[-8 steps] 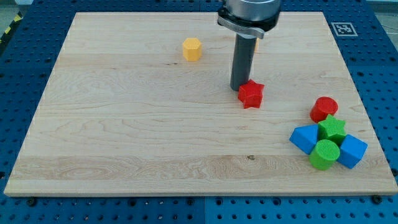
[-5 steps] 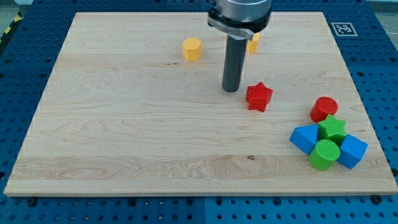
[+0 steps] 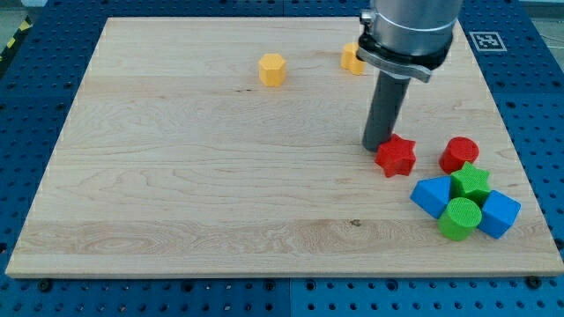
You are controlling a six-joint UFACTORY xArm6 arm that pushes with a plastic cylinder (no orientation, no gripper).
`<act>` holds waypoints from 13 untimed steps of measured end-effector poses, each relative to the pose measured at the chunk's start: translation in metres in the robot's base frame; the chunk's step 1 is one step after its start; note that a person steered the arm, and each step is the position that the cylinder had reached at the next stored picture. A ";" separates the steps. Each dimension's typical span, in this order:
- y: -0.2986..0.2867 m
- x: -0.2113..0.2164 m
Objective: Push the red star into the group of blocks at the bottom right side of the board
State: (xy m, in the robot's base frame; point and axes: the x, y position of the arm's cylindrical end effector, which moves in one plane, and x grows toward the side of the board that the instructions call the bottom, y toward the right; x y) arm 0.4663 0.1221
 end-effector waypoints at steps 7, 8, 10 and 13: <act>0.013 0.036; 0.013 0.025; 0.038 0.017; 0.038 0.001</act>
State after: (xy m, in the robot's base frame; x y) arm 0.4673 0.1605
